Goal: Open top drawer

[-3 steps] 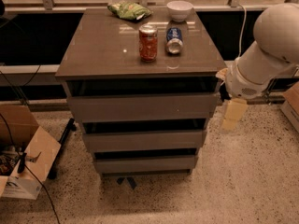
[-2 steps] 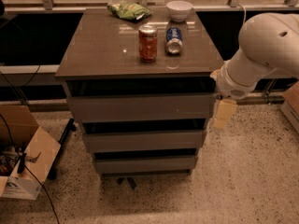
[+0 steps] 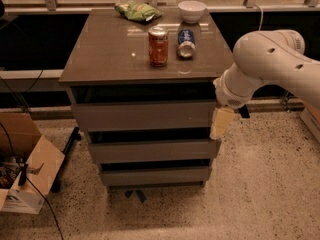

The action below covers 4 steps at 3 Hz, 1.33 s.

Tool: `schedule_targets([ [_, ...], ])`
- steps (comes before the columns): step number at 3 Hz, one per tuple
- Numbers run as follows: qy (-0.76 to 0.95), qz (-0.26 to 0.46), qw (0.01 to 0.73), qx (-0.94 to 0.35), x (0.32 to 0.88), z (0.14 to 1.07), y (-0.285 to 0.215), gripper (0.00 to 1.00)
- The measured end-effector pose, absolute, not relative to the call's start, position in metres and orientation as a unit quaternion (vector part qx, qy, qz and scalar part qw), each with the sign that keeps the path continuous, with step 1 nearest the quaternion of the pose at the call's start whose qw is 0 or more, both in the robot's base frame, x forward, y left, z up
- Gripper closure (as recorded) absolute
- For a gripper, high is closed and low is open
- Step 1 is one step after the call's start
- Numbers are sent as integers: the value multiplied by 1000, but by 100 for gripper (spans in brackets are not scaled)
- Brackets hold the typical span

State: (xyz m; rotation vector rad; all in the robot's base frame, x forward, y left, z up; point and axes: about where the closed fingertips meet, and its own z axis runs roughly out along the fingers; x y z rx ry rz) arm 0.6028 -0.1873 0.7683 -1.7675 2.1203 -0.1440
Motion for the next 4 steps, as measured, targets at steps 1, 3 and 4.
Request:
schedule_targets([
  [1,752,-41,207,-624,621,754,-173,0],
  [3,754,6,199,-626,634,705,-148,0],
  [4,759,20,195,-621,637,691,-146,0],
])
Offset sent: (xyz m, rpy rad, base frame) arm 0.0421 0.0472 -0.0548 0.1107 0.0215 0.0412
